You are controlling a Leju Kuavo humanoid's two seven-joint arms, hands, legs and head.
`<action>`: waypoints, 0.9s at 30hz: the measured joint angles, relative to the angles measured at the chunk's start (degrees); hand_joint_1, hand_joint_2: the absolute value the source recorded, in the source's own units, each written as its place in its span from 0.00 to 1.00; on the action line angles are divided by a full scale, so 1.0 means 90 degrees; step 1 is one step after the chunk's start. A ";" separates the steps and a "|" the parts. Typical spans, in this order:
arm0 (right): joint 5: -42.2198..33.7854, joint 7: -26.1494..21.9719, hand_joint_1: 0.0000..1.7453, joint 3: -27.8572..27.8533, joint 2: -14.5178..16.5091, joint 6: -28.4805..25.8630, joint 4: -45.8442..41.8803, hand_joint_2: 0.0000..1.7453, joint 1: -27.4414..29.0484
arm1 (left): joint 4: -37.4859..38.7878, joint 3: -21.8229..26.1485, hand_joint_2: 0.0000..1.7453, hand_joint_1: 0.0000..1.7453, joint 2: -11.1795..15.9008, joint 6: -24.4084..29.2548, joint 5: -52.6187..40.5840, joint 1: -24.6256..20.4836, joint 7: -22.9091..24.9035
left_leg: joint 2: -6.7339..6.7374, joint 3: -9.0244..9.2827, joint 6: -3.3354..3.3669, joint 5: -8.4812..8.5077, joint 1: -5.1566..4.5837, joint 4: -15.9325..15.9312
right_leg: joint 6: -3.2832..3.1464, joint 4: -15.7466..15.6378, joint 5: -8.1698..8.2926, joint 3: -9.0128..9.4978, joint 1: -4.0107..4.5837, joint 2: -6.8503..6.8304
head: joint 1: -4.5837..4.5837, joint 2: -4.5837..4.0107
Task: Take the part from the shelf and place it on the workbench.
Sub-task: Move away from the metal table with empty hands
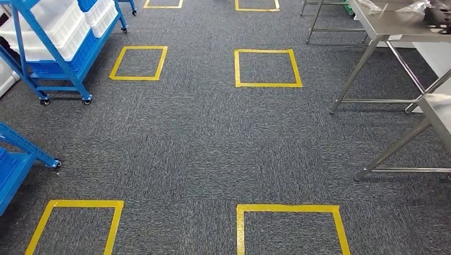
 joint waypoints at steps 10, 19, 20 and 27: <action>-0.0025 0.0083 0.00 -0.0098 -0.0035 -0.0002 0.0002 0.00 0.0028 | 0.0000 -0.0085 0.00 0.00 0.0017 -0.0030 -0.0114 -0.0021 0.0060 | -0.0680 0.0074 0.0168 0.0060 -0.0002 -0.0056 | 0.0108 0.1285 -0.0305 -0.0733 -0.0072 0.0740 | -0.0001 0.0000; -0.0149 0.0063 0.00 -0.0283 -0.0045 -0.0035 0.0001 0.00 -0.0003 | 0.0000 -0.0125 0.00 0.00 0.0032 -0.0140 -0.0276 -0.0035 0.0008 | -0.0596 -0.0227 -0.0094 -0.0292 0.0014 0.0490 | -0.0154 0.0019 0.0202 -0.0231 -0.0085 0.0783 | -0.0002 0.0000; -0.0149 0.0047 0.00 -0.0305 -0.0047 -0.0039 0.0000 0.00 0.0009 | 0.0000 -0.0126 0.00 0.00 0.0032 -0.0146 -0.0290 -0.0046 -0.0004 | -0.0446 -0.0414 -0.0117 -0.0503 0.0022 0.0876 | -0.0176 0.0014 0.0194 -0.0225 -0.0072 0.0701 | -0.0002 0.0000; -0.0133 0.0032 0.00 -0.0407 -0.0053 -0.0049 0.0001 0.00 0.0010 | 0.0000 -0.0129 0.00 0.00 0.0061 -0.0149 -0.0326 -0.0044 -0.0063 | -0.0023 -0.0157 -0.0142 -0.0122 0.0057 0.0448 | -0.0130 0.0023 0.0108 -0.0134 -0.0026 0.0178 | -0.0001 0.0000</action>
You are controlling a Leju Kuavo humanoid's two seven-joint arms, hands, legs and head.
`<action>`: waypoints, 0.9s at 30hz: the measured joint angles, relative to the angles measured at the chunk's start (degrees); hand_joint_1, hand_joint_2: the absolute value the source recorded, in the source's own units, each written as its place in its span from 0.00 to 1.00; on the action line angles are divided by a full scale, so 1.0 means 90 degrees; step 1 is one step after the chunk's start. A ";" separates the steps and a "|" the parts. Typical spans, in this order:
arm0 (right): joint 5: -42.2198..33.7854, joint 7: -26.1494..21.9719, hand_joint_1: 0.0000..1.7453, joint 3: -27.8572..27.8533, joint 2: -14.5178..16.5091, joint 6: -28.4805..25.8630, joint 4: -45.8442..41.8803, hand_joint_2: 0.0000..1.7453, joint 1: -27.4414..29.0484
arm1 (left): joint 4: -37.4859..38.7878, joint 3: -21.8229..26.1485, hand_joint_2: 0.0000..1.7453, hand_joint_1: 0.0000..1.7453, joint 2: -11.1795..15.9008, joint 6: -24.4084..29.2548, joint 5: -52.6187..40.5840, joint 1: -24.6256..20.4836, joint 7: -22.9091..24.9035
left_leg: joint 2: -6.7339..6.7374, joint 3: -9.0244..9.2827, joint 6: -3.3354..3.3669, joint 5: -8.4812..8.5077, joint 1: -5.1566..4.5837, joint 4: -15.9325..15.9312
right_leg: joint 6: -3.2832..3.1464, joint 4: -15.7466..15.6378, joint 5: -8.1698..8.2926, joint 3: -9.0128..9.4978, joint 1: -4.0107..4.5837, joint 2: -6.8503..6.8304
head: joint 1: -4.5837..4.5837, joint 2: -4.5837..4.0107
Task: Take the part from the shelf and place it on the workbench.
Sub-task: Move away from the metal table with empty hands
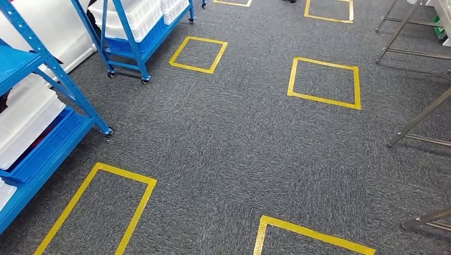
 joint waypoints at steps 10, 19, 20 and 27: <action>0.0051 0.0022 0.00 -0.0073 -0.0003 0.0002 0.0001 0.00 -0.0047 | 0.0000 0.0005 0.00 0.00 0.0016 0.0033 0.0040 -0.0034 -0.0080 | -0.0329 0.0232 0.0317 0.0223 -0.0031 -0.0576 | 0.0267 0.1513 -0.0861 -0.0596 -0.0049 0.0429 | 0.0000 0.0000; 0.0094 0.0122 0.00 -0.0138 -0.0015 -0.0004 0.0001 0.00 -0.0057 | 0.0000 0.0022 0.00 0.00 0.0013 -0.0061 0.0046 -0.0014 -0.0185 | -0.0970 0.0187 0.0141 0.0192 -0.0034 -0.0500 | 0.0128 0.0078 0.0082 -0.0141 -0.0021 0.0853 | 0.0000 0.0000; 0.0106 0.0129 0.00 -0.0141 -0.0012 -0.0004 0.0001 0.00 -0.0073 | 0.0000 0.0023 0.00 0.00 0.0015 -0.0063 0.0046 0.0001 -0.0189 | -0.0972 0.0174 0.0105 0.0185 -0.0026 -0.0495 | 0.0093 0.0058 0.0092 -0.0130 -0.0029 0.0794 | 0.0000 0.0000; 0.0169 0.0138 0.00 -0.0148 -0.0010 -0.0004 0.0001 0.00 -0.0023 | 0.0000 0.0029 0.00 0.00 0.0018 -0.0064 0.0039 0.0010 -0.0209 | -0.0346 -0.0669 -0.0062 -0.0676 0.0023 0.1320 | -0.0069 -0.0007 0.0060 -0.0081 -0.0020 0.0261 | -0.0002 0.0000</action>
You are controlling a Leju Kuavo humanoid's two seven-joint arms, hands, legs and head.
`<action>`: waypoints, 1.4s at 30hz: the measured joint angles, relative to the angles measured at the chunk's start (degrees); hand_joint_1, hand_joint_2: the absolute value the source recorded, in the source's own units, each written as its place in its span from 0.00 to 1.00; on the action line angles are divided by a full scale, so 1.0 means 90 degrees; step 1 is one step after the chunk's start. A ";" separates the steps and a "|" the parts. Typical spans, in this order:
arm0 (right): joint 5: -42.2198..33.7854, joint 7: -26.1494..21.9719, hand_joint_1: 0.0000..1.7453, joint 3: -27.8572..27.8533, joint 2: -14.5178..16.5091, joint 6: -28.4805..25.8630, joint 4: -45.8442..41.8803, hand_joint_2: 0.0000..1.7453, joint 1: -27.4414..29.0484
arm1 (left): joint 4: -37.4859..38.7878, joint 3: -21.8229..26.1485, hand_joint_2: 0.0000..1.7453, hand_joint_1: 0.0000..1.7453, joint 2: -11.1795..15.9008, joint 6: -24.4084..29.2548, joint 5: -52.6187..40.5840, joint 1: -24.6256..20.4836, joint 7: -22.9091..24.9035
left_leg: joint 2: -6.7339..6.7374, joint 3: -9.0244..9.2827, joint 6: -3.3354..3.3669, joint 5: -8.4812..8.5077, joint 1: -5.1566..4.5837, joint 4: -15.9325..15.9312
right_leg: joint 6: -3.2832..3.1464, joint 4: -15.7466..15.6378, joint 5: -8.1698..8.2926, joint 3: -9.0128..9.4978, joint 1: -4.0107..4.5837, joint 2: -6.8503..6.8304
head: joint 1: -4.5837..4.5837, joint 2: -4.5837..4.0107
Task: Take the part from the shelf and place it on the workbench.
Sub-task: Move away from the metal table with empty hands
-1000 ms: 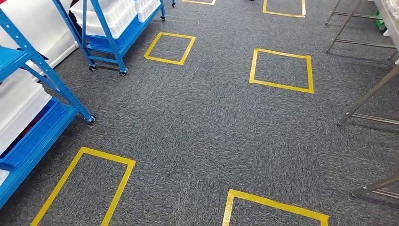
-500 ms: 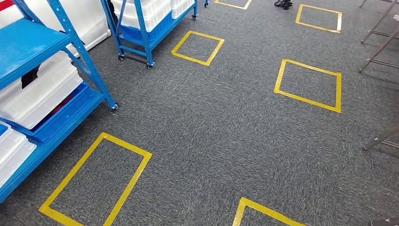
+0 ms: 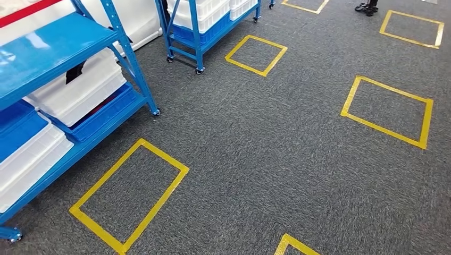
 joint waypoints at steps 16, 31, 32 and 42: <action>0.0126 0.0008 0.00 0.0000 -0.0027 0.0016 0.0000 0.00 -0.0027 | 0.0000 0.0058 0.00 0.00 -0.0005 0.0012 -0.0036 0.0013 -0.0006 | -0.0152 0.0905 0.0354 0.0896 -0.0046 -0.1884 | 0.0358 0.1747 -0.0806 -0.0710 -0.0038 0.0221 | 0.0002 0.0000; 0.0085 0.0234 0.00 -0.0115 -0.0031 -0.0129 0.0000 0.00 0.0009 | 0.0000 0.0075 0.00 0.00 -0.0009 -0.0029 -0.0104 0.0040 -0.0117 | -0.0017 0.0090 -0.0007 0.0158 -0.0021 -0.0287 | -0.0007 0.0082 -0.0172 0.0072 -0.0023 0.0327 | 0.0002 0.0000; 0.0089 0.0242 0.00 -0.0127 -0.0032 -0.0120 0.0000 0.00 0.0026 | 0.0000 0.0079 0.00 0.00 -0.0009 -0.0029 -0.0113 0.0046 -0.0124 | -0.0001 -0.0137 -0.0020 0.0080 -0.0010 0.0082 | -0.0013 0.0083 -0.0218 0.0123 -0.0004 0.0290 | 0.0001 0.0000; 0.0128 0.0073 0.00 -0.0158 0.0002 0.0002 0.0005 0.00 -0.0003 | 0.0000 0.0154 0.00 0.00 0.0001 0.0000 -0.0107 0.0100 -0.0127 | 0.0081 0.0741 0.0326 0.0858 -0.0121 -0.1737 | 0.0224 0.0365 -0.0443 0.0493 -0.0002 0.0187 | 0.0001 0.0000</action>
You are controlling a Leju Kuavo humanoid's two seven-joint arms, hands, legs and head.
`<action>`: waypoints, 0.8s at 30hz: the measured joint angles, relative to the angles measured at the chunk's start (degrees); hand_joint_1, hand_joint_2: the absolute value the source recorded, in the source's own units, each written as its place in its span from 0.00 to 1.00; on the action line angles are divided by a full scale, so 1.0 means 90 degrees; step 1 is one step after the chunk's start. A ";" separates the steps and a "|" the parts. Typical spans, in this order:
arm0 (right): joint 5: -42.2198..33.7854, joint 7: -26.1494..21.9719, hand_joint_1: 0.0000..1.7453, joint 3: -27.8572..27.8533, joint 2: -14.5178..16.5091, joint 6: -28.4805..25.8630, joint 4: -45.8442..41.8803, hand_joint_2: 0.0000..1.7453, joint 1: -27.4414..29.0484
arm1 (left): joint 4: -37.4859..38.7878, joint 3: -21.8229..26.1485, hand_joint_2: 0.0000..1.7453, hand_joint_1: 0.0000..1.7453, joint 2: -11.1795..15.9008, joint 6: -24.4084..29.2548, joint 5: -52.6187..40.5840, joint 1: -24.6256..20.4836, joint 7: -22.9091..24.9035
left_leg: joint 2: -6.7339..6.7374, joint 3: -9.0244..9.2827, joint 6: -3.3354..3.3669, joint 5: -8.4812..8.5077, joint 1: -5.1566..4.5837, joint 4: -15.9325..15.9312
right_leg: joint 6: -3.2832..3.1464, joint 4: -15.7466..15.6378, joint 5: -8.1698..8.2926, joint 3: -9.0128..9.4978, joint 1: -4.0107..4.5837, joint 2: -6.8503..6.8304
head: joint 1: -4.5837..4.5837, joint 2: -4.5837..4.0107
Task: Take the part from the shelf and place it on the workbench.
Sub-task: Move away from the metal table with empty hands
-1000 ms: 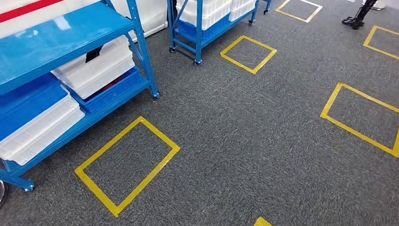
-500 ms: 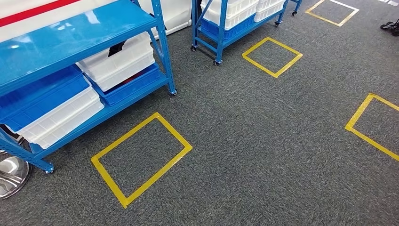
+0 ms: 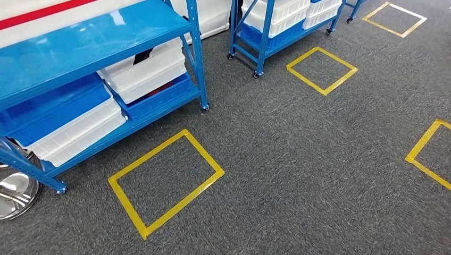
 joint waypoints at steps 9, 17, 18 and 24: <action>0.0085 -0.0053 0.00 -0.0030 0.0004 -0.0061 0.0001 0.00 0.0081 | 0.0001 0.0013 0.00 0.00 -0.0002 0.0029 -0.0047 0.0020 0.0030 | -0.0183 0.0934 -0.0046 -0.0599 0.0089 -0.0139 | 0.0160 0.0738 0.0022 -0.1516 -0.0088 0.0148 | 0.0001 0.0000; 0.0275 0.0004 0.00 0.0003 -0.0010 -0.0053 0.0005 0.00 0.0104 | 0.0005 0.0042 0.00 0.00 -0.0014 0.0093 -0.0047 -0.0043 0.0083 | -0.0219 0.0697 -0.0347 -0.0754 0.0136 0.0677 | -0.0173 -0.0049 0.0904 -0.1236 -0.0061 0.0095 | -0.0004 0.0000; 0.0277 0.0004 0.00 0.0005 -0.0011 -0.0024 0.0005 0.00 0.0101 | 0.0005 0.0043 0.00 0.00 -0.0017 0.0091 -0.0048 -0.0045 0.0078 | -0.0148 0.0466 -0.0370 -0.0891 0.0140 0.1046 | -0.0206 -0.0080 0.0858 -0.1167 -0.0055 0.0044 | -0.0005 0.0000; 0.0282 -0.0004 0.00 0.0005 -0.0008 0.0048 0.0005 0.00 0.0078 | 0.0005 0.0044 0.00 0.00 -0.0025 0.0047 -0.0072 -0.0034 0.0023 | 0.0061 -0.0009 -0.0316 -0.0630 0.0110 0.0836 | -0.0239 -0.0098 0.0580 -0.0810 0.0021 -0.0263 | -0.0006 0.0000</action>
